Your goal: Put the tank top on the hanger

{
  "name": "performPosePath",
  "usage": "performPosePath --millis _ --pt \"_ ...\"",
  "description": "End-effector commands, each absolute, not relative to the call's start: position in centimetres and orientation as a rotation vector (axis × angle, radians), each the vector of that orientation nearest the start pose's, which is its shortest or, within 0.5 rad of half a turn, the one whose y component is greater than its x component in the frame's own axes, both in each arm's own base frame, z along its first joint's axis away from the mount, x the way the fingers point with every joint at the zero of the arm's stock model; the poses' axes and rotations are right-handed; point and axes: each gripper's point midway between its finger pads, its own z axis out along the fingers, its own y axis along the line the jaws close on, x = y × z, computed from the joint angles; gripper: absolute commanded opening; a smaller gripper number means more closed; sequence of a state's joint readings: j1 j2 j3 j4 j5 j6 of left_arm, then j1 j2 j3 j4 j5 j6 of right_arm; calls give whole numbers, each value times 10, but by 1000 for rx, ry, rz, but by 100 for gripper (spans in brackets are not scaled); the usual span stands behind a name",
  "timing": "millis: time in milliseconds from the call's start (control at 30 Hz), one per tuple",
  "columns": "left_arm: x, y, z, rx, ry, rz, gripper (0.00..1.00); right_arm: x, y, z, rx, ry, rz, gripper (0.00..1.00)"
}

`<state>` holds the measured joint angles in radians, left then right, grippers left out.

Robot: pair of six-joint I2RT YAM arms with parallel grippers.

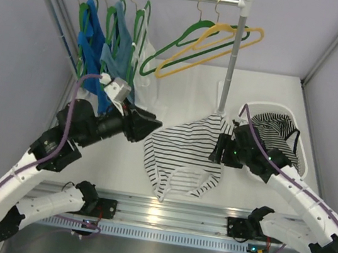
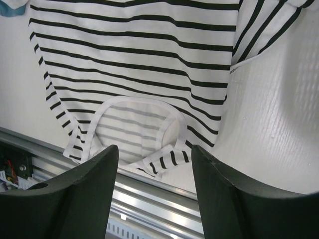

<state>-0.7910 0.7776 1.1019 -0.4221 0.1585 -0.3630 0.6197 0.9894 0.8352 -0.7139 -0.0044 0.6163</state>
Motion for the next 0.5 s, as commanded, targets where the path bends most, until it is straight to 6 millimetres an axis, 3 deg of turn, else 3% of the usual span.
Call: performPosePath --millis 0,33,67,100,133,167,200,233,267,333,400,467 --pt "193 -230 467 488 1411 -894 45 207 180 162 -45 2450 568 61" --pt "197 -225 498 463 1347 -861 45 205 184 160 -60 2464 593 61" --pt "212 -219 509 428 1330 -770 45 204 185 159 -65 2467 598 61" --pt "235 -228 506 412 1361 -709 46 205 187 160 -69 2459 611 61" --pt "241 -223 532 383 1320 -680 48 205 187 160 -66 2458 614 60" --pt "251 -225 537 391 1325 -635 48 204 187 159 -72 2456 616 61" --pt "280 -236 525 400 1381 -597 47 204 187 160 -74 2454 615 61" --pt "286 -231 545 382 1353 -603 47 204 187 160 -80 2451 617 61" --pt "299 -250 536 431 1380 -678 47 203 187 160 -84 2450 620 61" --pt "322 -239 550 405 1362 -679 47 202 187 161 -95 2445 629 61" --pt "349 -245 538 433 1397 -667 47 201 189 162 -109 2443 643 61" --pt "364 -249 538 460 1376 -658 47 200 189 164 -121 2436 652 60"
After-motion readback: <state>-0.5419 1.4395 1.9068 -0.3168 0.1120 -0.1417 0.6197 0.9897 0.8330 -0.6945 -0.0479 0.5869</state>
